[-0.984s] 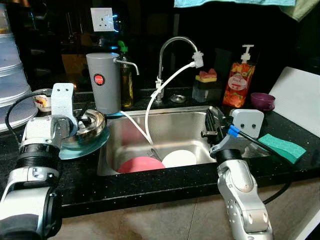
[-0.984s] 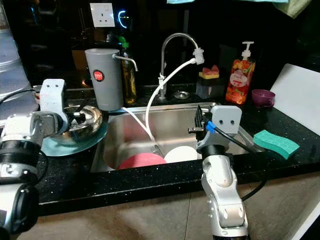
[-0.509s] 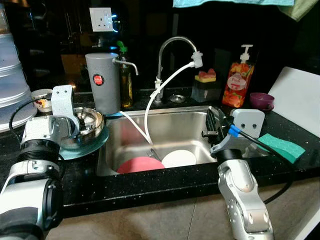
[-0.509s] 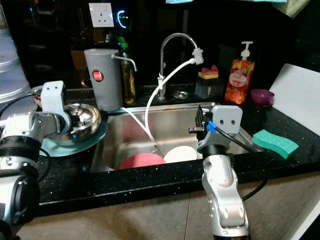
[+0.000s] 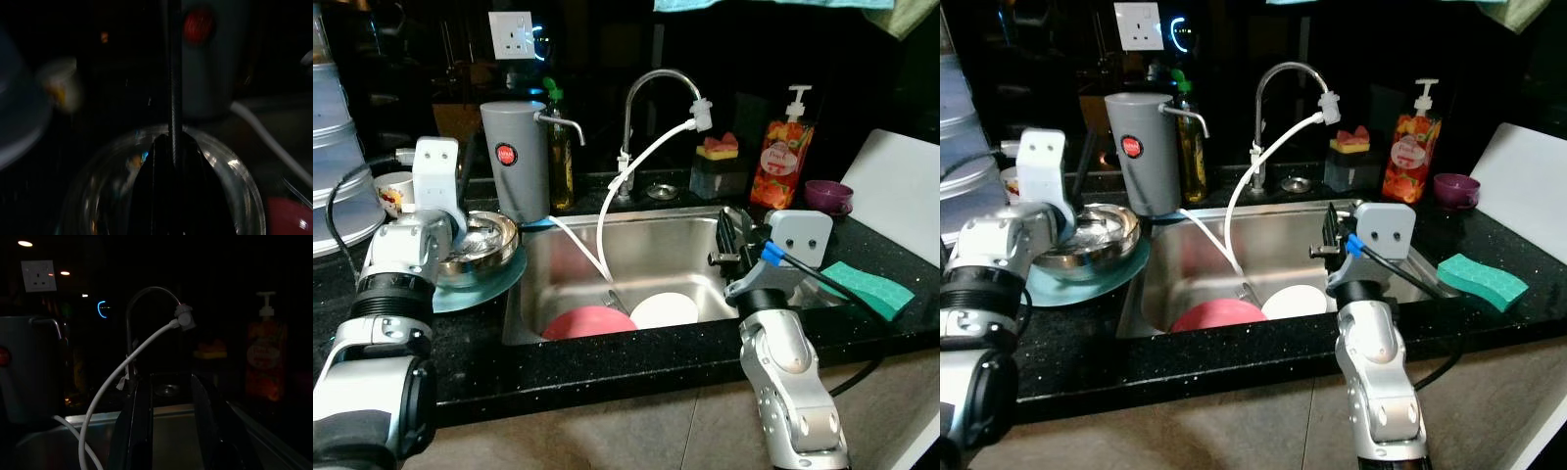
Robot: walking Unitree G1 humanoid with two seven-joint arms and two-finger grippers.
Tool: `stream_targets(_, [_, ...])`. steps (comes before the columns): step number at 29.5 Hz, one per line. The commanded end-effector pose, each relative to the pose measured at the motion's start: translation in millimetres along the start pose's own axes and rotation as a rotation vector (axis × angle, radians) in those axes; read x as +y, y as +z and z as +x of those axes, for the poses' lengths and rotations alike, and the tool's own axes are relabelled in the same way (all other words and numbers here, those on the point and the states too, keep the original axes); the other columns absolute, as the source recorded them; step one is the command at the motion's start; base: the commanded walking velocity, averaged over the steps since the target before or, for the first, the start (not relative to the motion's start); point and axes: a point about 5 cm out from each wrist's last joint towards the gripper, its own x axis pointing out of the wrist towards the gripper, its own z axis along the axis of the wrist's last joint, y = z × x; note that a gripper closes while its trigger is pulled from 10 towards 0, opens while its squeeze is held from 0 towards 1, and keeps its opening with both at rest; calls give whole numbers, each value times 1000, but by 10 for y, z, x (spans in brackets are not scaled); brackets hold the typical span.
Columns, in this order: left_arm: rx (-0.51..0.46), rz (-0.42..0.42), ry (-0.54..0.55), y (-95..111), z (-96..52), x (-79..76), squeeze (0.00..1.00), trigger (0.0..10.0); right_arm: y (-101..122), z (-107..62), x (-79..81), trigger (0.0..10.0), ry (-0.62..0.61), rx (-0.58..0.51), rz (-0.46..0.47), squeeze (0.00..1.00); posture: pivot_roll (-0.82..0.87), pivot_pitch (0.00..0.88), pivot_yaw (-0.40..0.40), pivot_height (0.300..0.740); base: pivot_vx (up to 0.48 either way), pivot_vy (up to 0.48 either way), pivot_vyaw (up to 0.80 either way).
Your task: Kitchen organization
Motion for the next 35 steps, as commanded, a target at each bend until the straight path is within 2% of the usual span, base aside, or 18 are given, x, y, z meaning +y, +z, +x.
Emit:
stream_targets(1, [-39, 49, -11, 25, -27, -11, 0, 10000, -9, 19, -9, 10000, -2, 1, -1, 0, 150, 0, -23, 740, 0, 0, 0])
stream_targets(3, [-71, 71, -63, 60, -60, -79, 0, 10000, 6, 28, -3, 10000, -1, -4, 10, 0, 150, 0, -23, 740, 0, 0, 0])
stream_targets(5, [-141, 130, -227, 98, -185, -283, 0, 10000, 63, 58, 22, 10000, 10, -19, 69, 0, 145, 0, -21, 740, 0, 0, 0])
stream_targets(6, [-141, 130, -227, 98, -185, -283, 0, 10000, 63, 58, 22, 10000, 10, -19, 69, 0, 145, 0, -21, 740, 0, 0, 0])
stream_targets(9, [-190, 200, -508, 5, -446, -574, 0, 10000, 156, 71, 119, 10000, 119, -31, 241, 0, 145, 0, -21, 740, 0, 0, 0])
stream_targets(11, [-190, 200, -508, 5, -446, -574, 0, 10000, 156, 71, 119, 10000, 119, -31, 241, 0, 145, 0, -21, 740, 0, 0, 0])
stream_targets(12, [-193, 208, -583, -47, -524, -643, 0, 10000, 177, 51, 177, 10000, 188, -25, 285, 0, 143, 0, -23, 740, 0, 0, 0])
stream_targets(13, [-193, 208, -583, -47, -524, -643, 0, 10000, 177, 51, 177, 10000, 188, -25, 285, 0, 143, 0, -23, 740, 0, 0, 0])
stream_targets(14, [-204, 207, -672, -108, -621, -726, 0, 10000, 187, 21, 241, 10000, 260, -14, 322, 0, 144, 0, -29, 740, 0, 0, 0])
stream_targets(15, [-204, 207, -672, -108, -621, -726, 0, 10000, 187, 21, 241, 10000, 260, -14, 322, 0, 144, 0, -29, 740, 0, 0, 0])
stream_targets(16, [-214, 185, -764, -160, -718, -812, 0, 10000, 191, -23, 319, 10000, 342, -2, 356, 0, 143, 0, -32, 740, 0, 0, 0])
stream_targets(17, [-214, 185, -764, -160, -718, -812, 0, 10000, 191, -23, 319, 10000, 342, -2, 356, 0, 143, 0, -32, 740, 0, 0, 0])
stream_targets(21, [-232, 82, -956, -242, -901, -995, 0, 10000, 187, -172, 551, 10000, 595, 84, 579, 0, 132, 0, -44, 740, 0, 0, 0])
stream_targets(22, [-232, 82, -956, -242, -901, -995, 0, 10000, 187, -172, 551, 10000, 595, 84, 579, 0, 132, 0, -44, 740, 0, 0, 0])
stream_targets(25, [-239, 6, -1076, -251, -1038, -1052, 0, 10000, 190, -237, 598, 10000, 692, 134, 691, 0, 123, 0, -48, 740, 0, 0, 0])
stream_targets(28, [-243, -24, -1115, -247, -1087, -1070, 0, 10000, 195, -256, 607, 10000, 717, 147, 733, 0, 123, 0, -48, 740, 0, 0, 0])
stream_targets(29, [-249, -53, -1136, -241, -1117, -1086, 0, 10000, 210, -272, 609, 10000, 729, 148, 804, 0, 120, 0, -50, 740, 0, 0, 0])
stream_targets(35, [-262, -89, -1149, -218, -1144, -1098, 0, 10000, 209, -271, 592, 10000, 715, 148, 866, 0, 121, 0, -54, 740, 0, 0, 0])
